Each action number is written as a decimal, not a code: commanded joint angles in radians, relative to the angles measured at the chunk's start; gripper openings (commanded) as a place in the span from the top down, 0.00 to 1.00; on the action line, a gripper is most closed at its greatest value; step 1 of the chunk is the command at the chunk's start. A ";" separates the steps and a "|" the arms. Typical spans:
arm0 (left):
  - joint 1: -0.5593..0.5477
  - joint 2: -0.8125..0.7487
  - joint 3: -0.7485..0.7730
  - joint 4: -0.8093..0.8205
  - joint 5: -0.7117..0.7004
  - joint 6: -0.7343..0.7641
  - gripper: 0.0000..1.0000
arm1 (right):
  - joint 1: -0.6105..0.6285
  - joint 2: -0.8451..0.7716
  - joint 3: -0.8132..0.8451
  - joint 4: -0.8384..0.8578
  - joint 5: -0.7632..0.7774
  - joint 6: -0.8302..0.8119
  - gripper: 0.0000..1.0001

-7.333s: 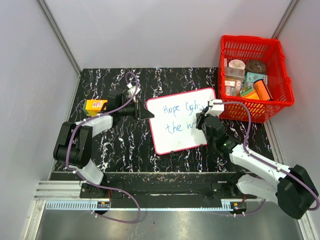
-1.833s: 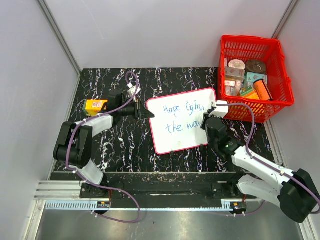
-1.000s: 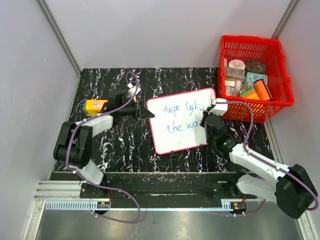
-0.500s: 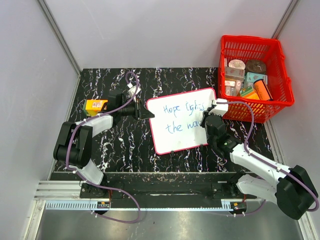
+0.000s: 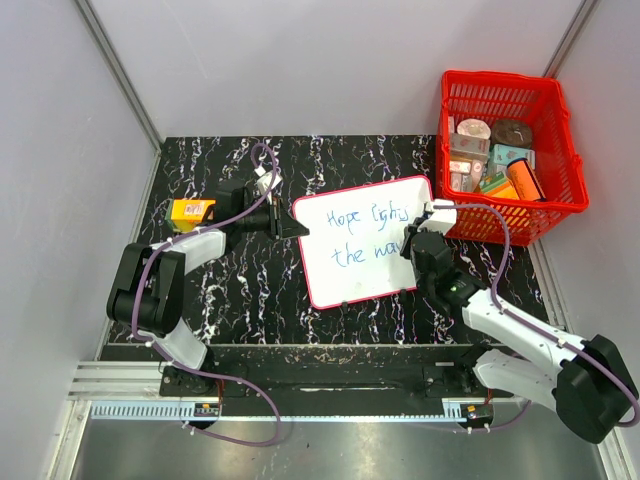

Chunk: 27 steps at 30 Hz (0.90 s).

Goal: Write a sentence on the whiteboard
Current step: Write on the whiteboard with the whiteboard.

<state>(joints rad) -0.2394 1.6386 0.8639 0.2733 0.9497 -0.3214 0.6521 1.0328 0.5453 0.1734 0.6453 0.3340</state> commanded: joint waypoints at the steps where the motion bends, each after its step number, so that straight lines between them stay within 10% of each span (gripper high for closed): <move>1: -0.035 0.043 -0.005 -0.028 -0.143 0.170 1.00 | -0.006 -0.016 -0.005 -0.048 -0.013 0.027 1.00; 27: -0.035 0.041 -0.006 -0.029 -0.144 0.170 1.00 | -0.006 -0.060 -0.034 -0.137 -0.056 0.071 1.00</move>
<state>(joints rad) -0.2394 1.6386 0.8639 0.2737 0.9493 -0.3214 0.6521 0.9886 0.5289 0.0715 0.6064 0.3794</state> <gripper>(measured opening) 0.199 0.107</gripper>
